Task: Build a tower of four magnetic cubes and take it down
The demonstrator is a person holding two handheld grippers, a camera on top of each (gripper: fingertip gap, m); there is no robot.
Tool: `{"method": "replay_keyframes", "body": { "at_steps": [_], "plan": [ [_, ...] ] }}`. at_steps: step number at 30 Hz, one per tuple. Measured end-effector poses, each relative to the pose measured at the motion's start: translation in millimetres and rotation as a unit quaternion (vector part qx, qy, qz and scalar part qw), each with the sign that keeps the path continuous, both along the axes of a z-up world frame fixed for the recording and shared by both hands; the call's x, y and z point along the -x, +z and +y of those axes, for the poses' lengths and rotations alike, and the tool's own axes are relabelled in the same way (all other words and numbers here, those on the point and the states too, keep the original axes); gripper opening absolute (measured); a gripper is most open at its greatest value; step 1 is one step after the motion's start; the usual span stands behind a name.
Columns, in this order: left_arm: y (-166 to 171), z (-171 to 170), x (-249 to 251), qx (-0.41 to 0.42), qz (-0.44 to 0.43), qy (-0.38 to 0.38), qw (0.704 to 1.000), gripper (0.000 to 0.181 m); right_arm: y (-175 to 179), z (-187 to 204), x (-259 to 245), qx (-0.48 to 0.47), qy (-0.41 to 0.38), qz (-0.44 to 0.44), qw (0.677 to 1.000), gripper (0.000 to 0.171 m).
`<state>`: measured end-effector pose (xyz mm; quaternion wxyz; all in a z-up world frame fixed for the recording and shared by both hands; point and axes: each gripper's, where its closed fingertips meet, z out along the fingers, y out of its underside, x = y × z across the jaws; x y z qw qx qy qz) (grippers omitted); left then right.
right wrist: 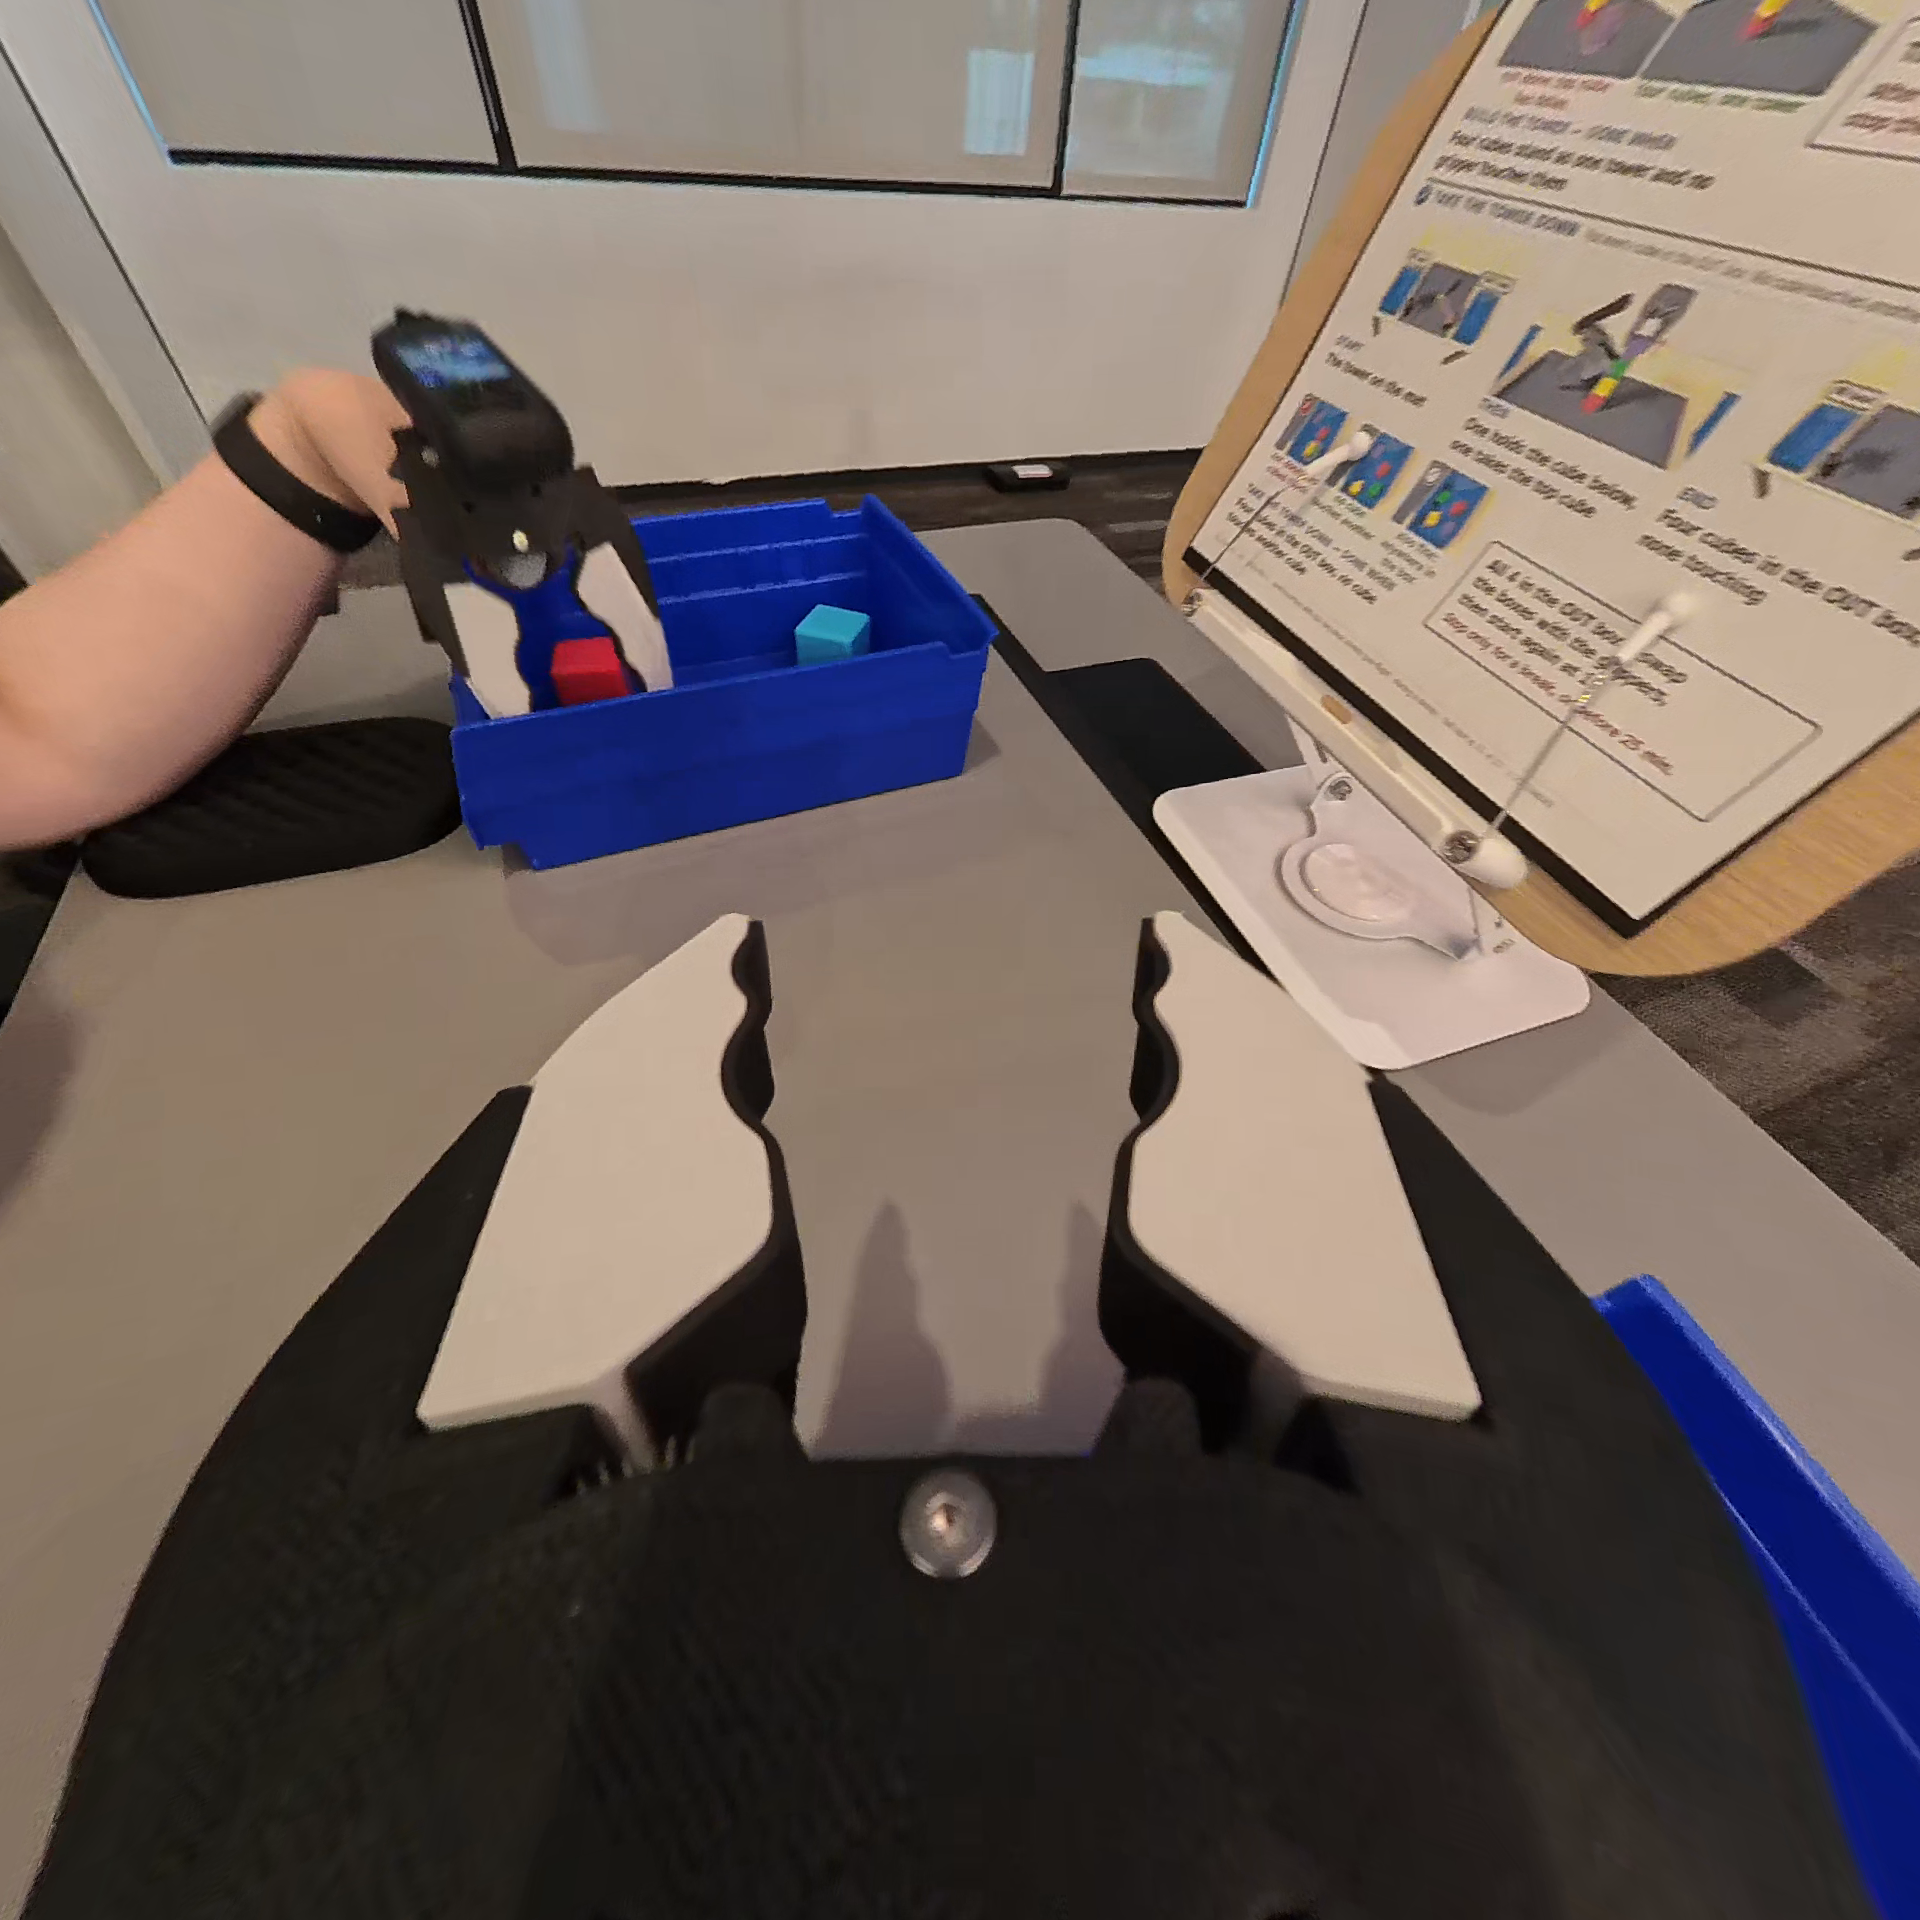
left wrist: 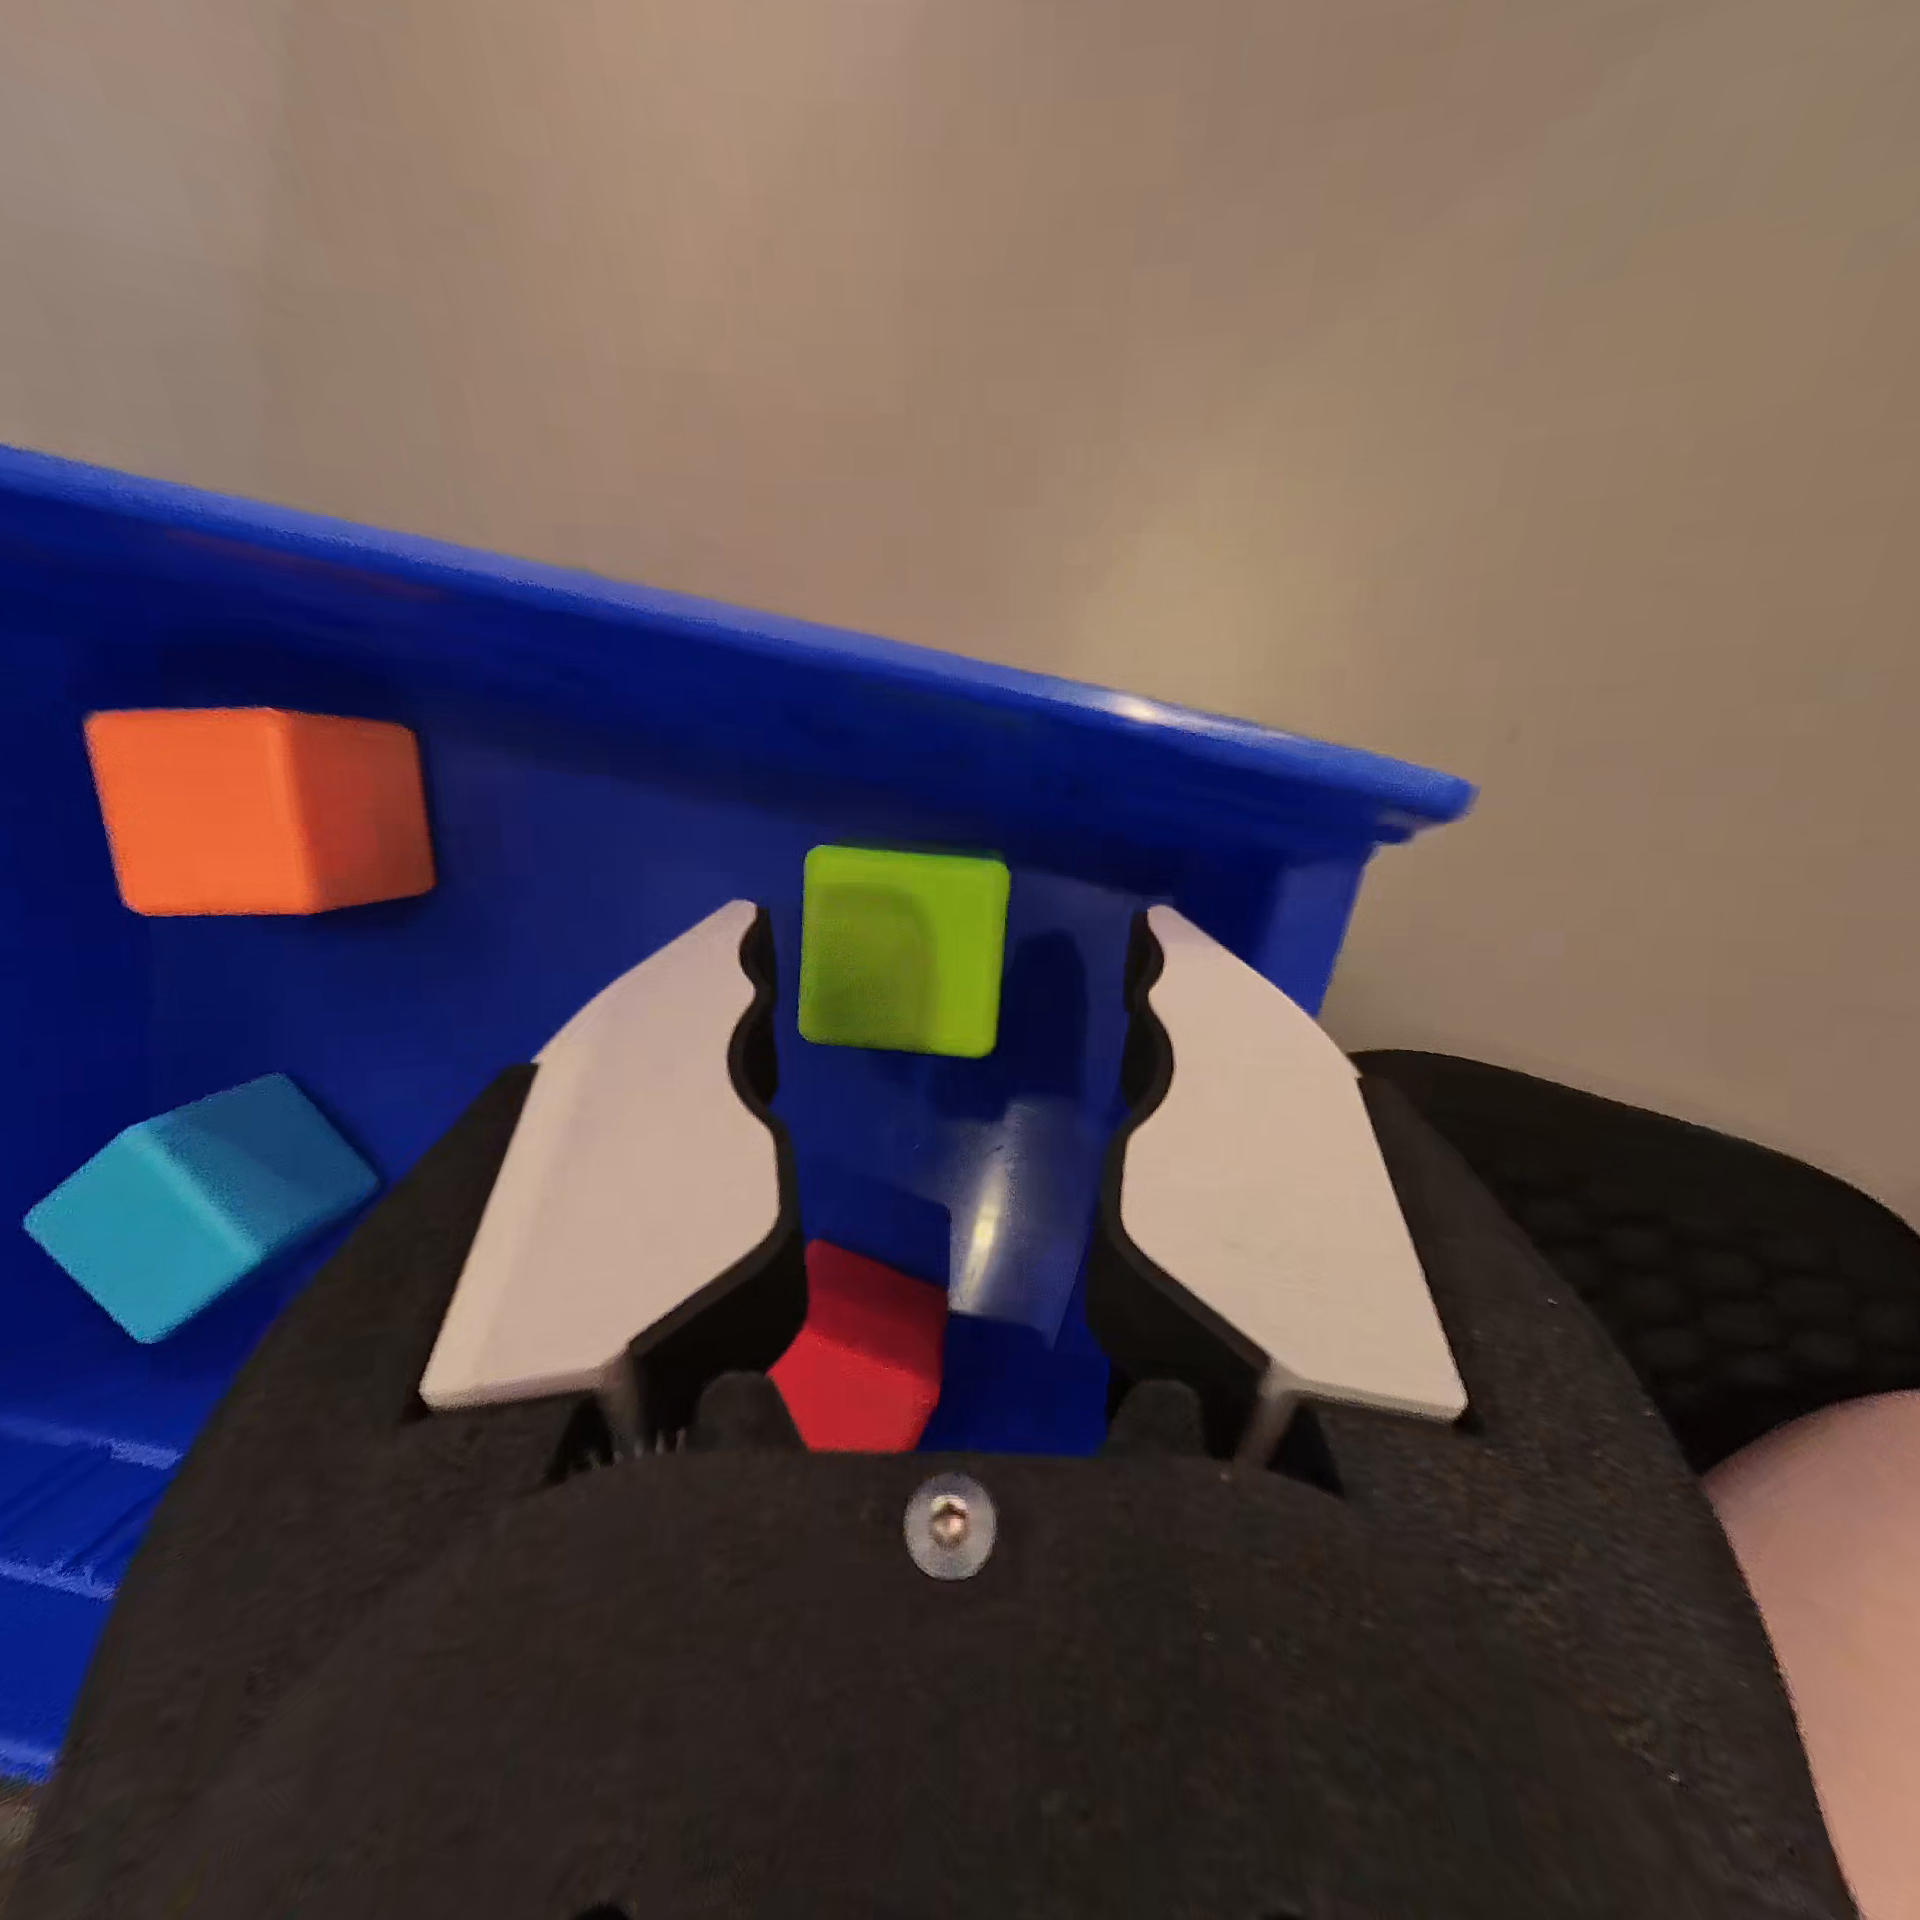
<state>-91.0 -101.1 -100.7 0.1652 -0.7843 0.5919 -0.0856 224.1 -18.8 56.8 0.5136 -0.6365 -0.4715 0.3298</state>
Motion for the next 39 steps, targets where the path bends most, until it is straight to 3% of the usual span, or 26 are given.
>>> {"method": "replay_keyframes", "body": {
  "at_steps": [4, 7, 12, 15, 19, 22, 24, 27, 29, 32, 39],
  "plan": [
    [-25.9, 4.7, 6.8, 0.024, 0.053, 0.009, 0.998, 0.062, 9.8, 1.0, -13.5, 0.003, -0.014, 0.017, 1.000, 0.068],
    [-40.3, 5.6, 17.3, 0.045, 0.098, 0.023, 0.994, 0.050, 15.2, 1.3, -20.5, 0.016, -0.020, 0.032, 0.999, 0.069],
    [-34.4, 0.9, 23.7, 0.078, 0.120, 0.042, 0.989, 0.049, 16.3, 6.6, -28.5, 0.041, -0.028, 0.053, 0.997, 0.067],
    [-4.8, -0.5, 16.7, 0.059, 0.058, 0.042, 0.996, 0.049, 15.7, 8.2, -32.6, 0.039, -0.033, 0.049, 0.998, 0.067],
    [78.5, 21.9, 2.1, -0.107, -0.067, 0.061, 0.990, 0.049, 16.4, 12.5, -38.6, 0.027, -0.049, 0.039, 0.998, 0.067],
    [142.5, 16.8, -42.5, -0.173, -0.194, 0.050, 0.964, 0.049, 16.4, 14.7, -40.2, 0.026, -0.059, 0.034, 0.997, 0.067],
    [154.2, 10.9, -82.9, -0.179, -0.226, 0.030, 0.957, 0.048, 14.8, 14.8, -40.1, 0.030, -0.068, 0.024, 0.997, 0.066],
    [126.6, 27.0, -137.5, -0.174, -0.201, 0.060, 0.962, 0.048, 10.5, 6.8, -35.5, 0.028, -0.055, -0.014, 0.998, 0.060],
    [89.1, 34.7, -166.4, -0.129, -0.170, 0.064, 0.975, 0.048, 3.6, -1.4, -32.3, 0.011, -0.021, -0.060, 0.998, 0.049],
    [41.8, 42.5, -192.9, -0.065, -0.117, 0.040, 0.990, 0.048, -11.9, -13.5, -26.9, 0.007, 0.041, -0.102, 0.994, 0.049],
    [-0.9, 72.1, -210.0, -0.064, -0.055, 0.035, 0.996, 0.048, -60.9, -3.4, -33.5, 0.038, 0.020, -0.178, 0.983, 0.051]
  ]
}}
